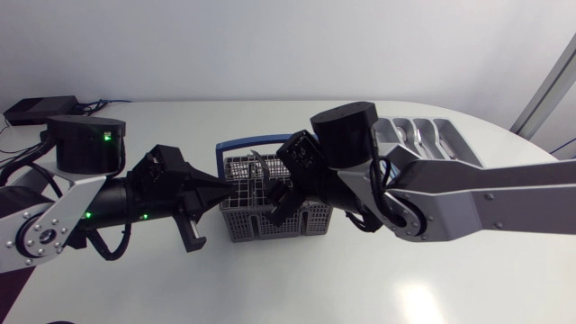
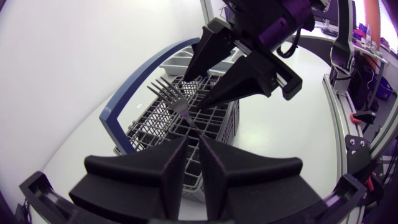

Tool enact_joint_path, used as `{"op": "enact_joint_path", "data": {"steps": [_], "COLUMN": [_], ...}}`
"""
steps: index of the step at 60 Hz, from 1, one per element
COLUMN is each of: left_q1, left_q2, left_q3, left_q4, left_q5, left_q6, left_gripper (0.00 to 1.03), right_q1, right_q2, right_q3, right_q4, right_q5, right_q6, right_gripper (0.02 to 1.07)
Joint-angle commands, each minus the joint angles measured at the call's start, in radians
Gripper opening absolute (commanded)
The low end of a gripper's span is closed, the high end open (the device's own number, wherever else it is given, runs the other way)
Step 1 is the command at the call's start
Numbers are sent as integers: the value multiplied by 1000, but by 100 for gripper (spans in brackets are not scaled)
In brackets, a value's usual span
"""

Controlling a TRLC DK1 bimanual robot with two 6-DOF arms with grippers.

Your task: Unload the cutlery basket into the drawer organizer.

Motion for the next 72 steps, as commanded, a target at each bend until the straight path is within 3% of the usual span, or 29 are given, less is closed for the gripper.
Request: {"op": "enact_joint_path", "data": {"steps": [1, 27, 33, 48, 72], "left_q1": [7, 17, 19, 21, 30], "left_q2": [19, 47, 47, 52, 70], "left_q3": [-32, -29, -29, -29, -16], "left_q4": [18, 41, 41, 44, 54], "left_q5": [12, 29, 30, 30, 32], "left_q6": [-18, -27, -27, -32, -44], "left_gripper": [24, 25, 26, 28, 28], "right_q1": [11, 12, 22, 41, 84], "right_q2": [27, 107, 127, 155, 58], "right_q3": [35, 99, 110, 116, 56], "right_q4": [22, 59, 75, 85, 116], "right_q5": [15, 47, 64, 93, 121], "right_q6": [-11, -19, -31, -48, -71], "right_gripper": [71, 71, 58, 9, 7]}}
